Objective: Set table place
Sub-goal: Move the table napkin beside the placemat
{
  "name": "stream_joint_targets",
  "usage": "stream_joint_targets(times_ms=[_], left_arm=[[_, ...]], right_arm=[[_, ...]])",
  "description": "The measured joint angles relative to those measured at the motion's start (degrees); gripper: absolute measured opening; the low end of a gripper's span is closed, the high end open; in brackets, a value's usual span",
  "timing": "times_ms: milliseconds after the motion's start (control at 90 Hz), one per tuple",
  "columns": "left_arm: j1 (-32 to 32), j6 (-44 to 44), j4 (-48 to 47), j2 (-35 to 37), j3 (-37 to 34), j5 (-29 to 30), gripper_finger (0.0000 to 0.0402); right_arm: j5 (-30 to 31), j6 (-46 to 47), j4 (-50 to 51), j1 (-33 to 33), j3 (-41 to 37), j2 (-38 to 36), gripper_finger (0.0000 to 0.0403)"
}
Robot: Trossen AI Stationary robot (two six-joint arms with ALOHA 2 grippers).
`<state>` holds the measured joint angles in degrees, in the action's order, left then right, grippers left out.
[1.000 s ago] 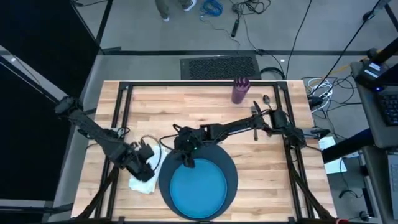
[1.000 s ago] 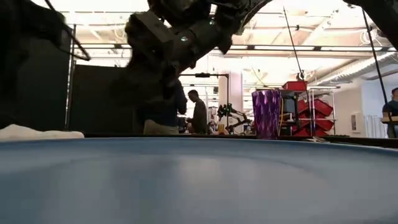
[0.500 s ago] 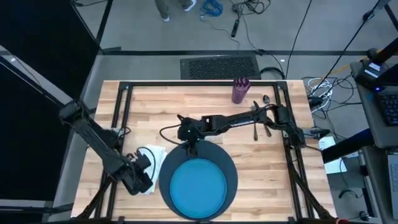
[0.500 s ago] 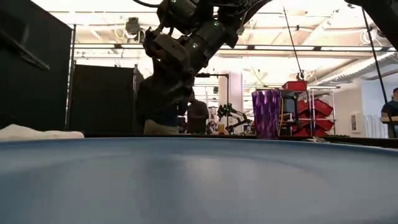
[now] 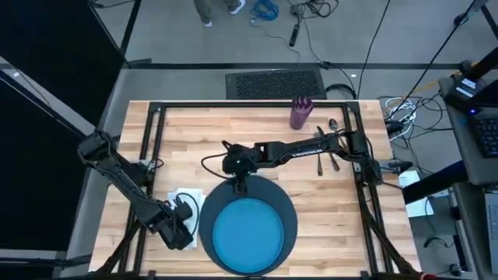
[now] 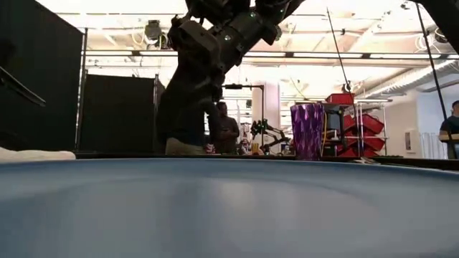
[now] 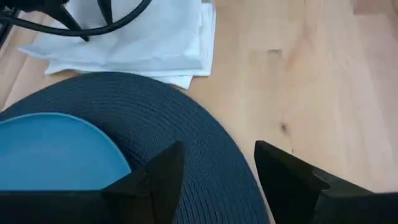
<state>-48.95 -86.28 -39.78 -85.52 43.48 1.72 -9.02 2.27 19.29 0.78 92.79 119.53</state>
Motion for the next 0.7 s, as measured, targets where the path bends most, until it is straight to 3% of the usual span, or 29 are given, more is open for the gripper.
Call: stream_joint_targets(times_ms=[256,700], left_arm=[[0.00,2.61,-1.27,0.00,0.00,-0.01,0.0161],[0.20,11.69,3.30,0.00,0.01,-0.03,0.0245]], right_arm=[[0.00,0.01,0.39,0.00,0.00,-0.10,0.0183],[-0.01,0.01,1.09,0.00,0.00,-0.10,0.0183]])
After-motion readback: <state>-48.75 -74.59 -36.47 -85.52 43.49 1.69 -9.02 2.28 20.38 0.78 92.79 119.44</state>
